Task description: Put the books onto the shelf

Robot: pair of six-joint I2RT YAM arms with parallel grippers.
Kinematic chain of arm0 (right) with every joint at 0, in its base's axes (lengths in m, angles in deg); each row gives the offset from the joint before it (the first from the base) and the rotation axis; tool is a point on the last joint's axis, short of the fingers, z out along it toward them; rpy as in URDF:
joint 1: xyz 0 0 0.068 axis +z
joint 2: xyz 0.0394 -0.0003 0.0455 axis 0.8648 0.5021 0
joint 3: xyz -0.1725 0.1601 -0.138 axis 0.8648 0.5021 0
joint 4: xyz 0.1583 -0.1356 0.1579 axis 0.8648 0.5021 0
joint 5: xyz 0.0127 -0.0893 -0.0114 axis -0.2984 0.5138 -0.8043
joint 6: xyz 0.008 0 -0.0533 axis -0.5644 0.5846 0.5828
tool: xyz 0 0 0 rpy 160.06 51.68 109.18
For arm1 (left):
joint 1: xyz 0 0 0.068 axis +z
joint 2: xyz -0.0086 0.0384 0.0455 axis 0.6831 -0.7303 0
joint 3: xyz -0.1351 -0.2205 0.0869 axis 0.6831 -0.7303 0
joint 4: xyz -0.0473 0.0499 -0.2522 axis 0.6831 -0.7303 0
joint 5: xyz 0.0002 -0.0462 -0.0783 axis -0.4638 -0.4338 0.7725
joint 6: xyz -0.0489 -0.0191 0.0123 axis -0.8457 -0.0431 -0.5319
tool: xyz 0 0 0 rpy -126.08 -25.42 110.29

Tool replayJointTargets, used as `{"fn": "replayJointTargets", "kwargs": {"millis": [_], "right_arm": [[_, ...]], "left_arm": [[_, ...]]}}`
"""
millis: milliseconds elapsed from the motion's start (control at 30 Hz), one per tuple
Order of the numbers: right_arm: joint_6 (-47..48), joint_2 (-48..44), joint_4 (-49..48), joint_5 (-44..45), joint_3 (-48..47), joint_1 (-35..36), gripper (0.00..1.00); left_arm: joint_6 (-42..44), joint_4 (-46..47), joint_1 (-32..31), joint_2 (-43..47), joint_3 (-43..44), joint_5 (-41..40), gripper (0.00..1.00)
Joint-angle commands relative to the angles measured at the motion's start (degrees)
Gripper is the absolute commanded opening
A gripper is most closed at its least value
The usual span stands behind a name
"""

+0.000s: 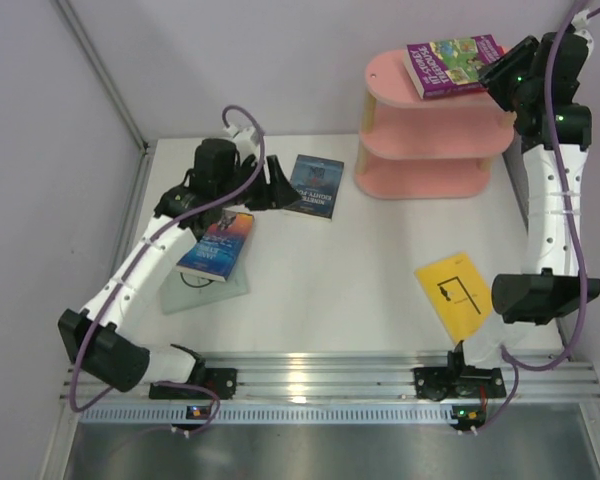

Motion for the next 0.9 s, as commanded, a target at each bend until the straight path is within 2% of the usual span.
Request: {"fn": "replayJointTargets", "kwargs": {"millis": [0, 200, 233, 333, 433, 633, 733, 800, 867], "right_arm": [[6.21, 1.27, -1.48, -7.13, -3.50, -1.61, 0.41], [5.16, 2.59, -2.00, -13.02, -1.23, -1.43, 0.41], [5.24, 2.50, -2.62, -13.37, -0.61, -1.08, 0.41], [6.64, 1.36, -6.57, -14.87, 3.51, 0.85, 0.40], [11.64, -0.13, -6.58, -11.80, 4.31, 5.31, 0.40], [30.54, -5.76, -7.90, 7.42, 9.23, 17.89, 0.50], [37.14, -6.55, -7.99, 13.58, 9.59, 22.11, 0.53], [39.95, -6.47, -8.42, 14.57, 9.59, 22.91, 0.54], [43.38, -6.11, -8.95, 14.75, 8.98, 23.35, 0.55]], "left_arm": [[0.44, 4.72, -0.36, -6.41, 14.28, 4.52, 0.60], [-3.78, 12.99, -0.54, -19.35, 33.53, 5.93, 0.28], [-4.66, 12.90, -0.54, -21.02, 35.85, 6.11, 0.19], [-5.46, 10.71, -0.54, -25.34, 41.84, 6.29, 0.09], [-4.15, 8.86, -0.63, -25.70, 40.19, 5.59, 0.09], [1.56, 4.56, -0.54, -21.39, 31.13, 0.94, 0.14], [3.06, 3.24, -0.54, -18.85, 27.44, -0.04, 0.27], [3.59, 2.80, -0.54, -17.26, 24.54, -0.31, 0.38], [3.68, 2.10, -0.54, -15.95, 21.83, -0.48, 0.44]]}}
